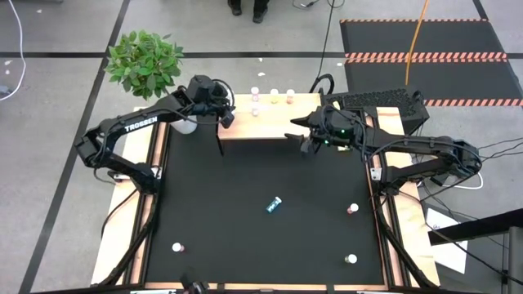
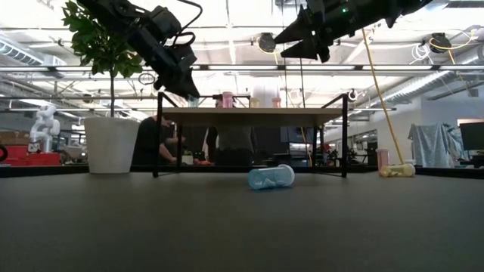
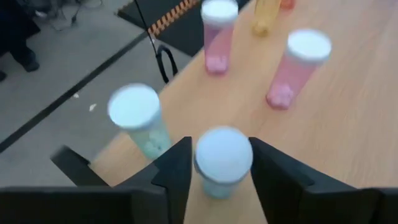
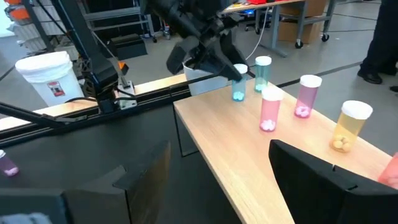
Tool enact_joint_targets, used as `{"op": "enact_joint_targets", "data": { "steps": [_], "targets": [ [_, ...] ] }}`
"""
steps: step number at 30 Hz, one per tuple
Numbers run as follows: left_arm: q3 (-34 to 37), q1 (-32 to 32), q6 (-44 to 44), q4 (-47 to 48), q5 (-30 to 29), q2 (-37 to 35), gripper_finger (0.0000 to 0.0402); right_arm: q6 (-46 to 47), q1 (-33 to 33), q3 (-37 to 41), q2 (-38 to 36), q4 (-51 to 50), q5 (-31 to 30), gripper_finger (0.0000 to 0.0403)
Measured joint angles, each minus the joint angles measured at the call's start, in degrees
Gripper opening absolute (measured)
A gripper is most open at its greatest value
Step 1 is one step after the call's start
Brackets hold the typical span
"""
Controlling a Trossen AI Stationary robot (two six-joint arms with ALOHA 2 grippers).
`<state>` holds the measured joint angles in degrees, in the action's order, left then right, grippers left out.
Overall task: Pick and place medicine bottles onto shelf by color
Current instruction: Put the left blue pill bottle on the shelf aligned with the other blue pill bottle, then put the top yellow pill bottle on the shelf aligned with the other yellow pill bottle
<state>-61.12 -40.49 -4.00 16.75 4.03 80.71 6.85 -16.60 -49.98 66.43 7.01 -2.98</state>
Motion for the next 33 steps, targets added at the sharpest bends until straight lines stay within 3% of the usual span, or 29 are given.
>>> {"op": "enact_joint_targets", "data": {
  "steps": [8,18,25,33],
  "targets": [
    [0.0,0.0,0.6,0.6,0.0,-1.4,0.0243,4.0,0.1,0.0,-1.1,0.0,-0.3,0.0270],
    [-0.1,2.9,0.7,9.3,0.4,-16.7,0.0316,11.2,2.1,-0.1,-11.9,-13.5,-12.3,0.0270],
    [-0.2,14.3,2.9,23.1,0.5,-26.2,0.0302,22.4,8.8,-4.7,-10.1,-33.0,-13.3,0.0249],
    [-0.2,35.3,19.8,38.4,0.6,-29.1,0.0261,27.3,20.4,-9.9,0.1,-34.2,-15.2,0.0214]
  ]
}}
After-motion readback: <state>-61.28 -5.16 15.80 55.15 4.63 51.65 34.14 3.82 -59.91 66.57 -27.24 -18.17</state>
